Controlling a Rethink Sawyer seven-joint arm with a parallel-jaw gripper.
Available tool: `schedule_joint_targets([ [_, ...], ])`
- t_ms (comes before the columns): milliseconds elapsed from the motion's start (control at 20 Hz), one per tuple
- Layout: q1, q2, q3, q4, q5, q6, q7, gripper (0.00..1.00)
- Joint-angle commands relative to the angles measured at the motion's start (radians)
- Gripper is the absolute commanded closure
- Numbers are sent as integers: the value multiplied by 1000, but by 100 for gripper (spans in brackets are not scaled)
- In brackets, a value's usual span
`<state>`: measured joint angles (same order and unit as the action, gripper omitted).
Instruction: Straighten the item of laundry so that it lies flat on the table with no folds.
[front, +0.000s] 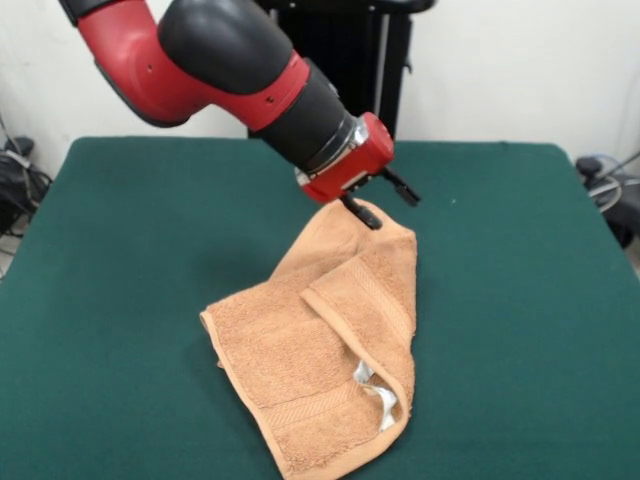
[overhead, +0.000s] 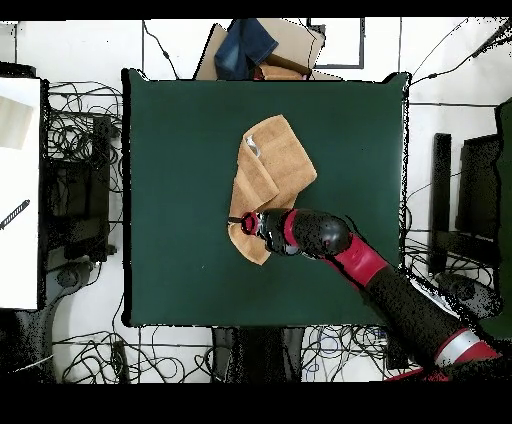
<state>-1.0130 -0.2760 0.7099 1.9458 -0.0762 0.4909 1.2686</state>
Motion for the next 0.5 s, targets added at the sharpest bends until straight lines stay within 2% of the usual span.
schedule_joint_targets([
  [50, 12, 17, 0, -113, 61, 74, 103, 0],
  [500, 22, 53, -6, -183, 83, 118, 87, 0],
])
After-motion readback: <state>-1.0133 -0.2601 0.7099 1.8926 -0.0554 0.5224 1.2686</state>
